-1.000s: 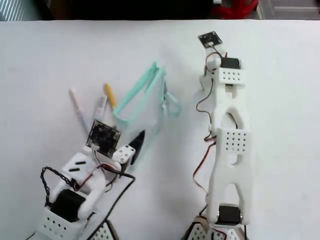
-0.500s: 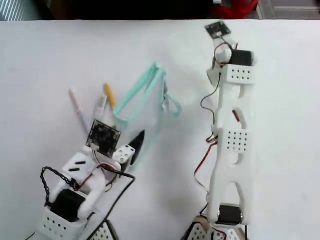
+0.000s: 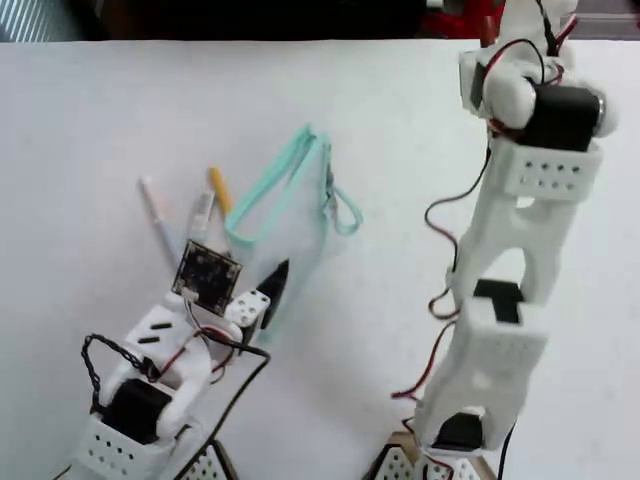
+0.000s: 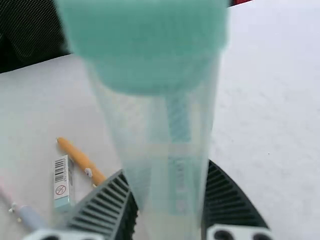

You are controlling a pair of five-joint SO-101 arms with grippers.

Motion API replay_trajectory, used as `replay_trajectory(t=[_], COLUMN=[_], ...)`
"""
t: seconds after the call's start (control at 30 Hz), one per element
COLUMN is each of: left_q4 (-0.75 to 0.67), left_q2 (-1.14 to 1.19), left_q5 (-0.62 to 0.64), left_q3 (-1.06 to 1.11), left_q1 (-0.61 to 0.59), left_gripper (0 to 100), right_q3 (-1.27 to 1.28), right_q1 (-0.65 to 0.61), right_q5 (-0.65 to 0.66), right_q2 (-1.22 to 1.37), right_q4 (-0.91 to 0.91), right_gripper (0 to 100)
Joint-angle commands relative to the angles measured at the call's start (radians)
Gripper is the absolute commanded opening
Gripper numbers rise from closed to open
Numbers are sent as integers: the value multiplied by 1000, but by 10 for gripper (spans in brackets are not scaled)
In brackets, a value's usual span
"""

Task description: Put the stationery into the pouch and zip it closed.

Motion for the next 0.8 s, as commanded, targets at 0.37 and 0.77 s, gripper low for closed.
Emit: replay_trajectory(t=[0.37, 0.77], left_q4=[-12, -12], left_q2=[12, 12], left_q5=[11, 11], left_q3=[3, 6], left_q1=[-2, -2], left_gripper=[161, 161], right_q3=[559, 1096], right_q1=[-432, -608], right_q5=[-12, -51], right_q2=[-737, -1129], right_q4=[-42, -374], right_gripper=[18, 18])
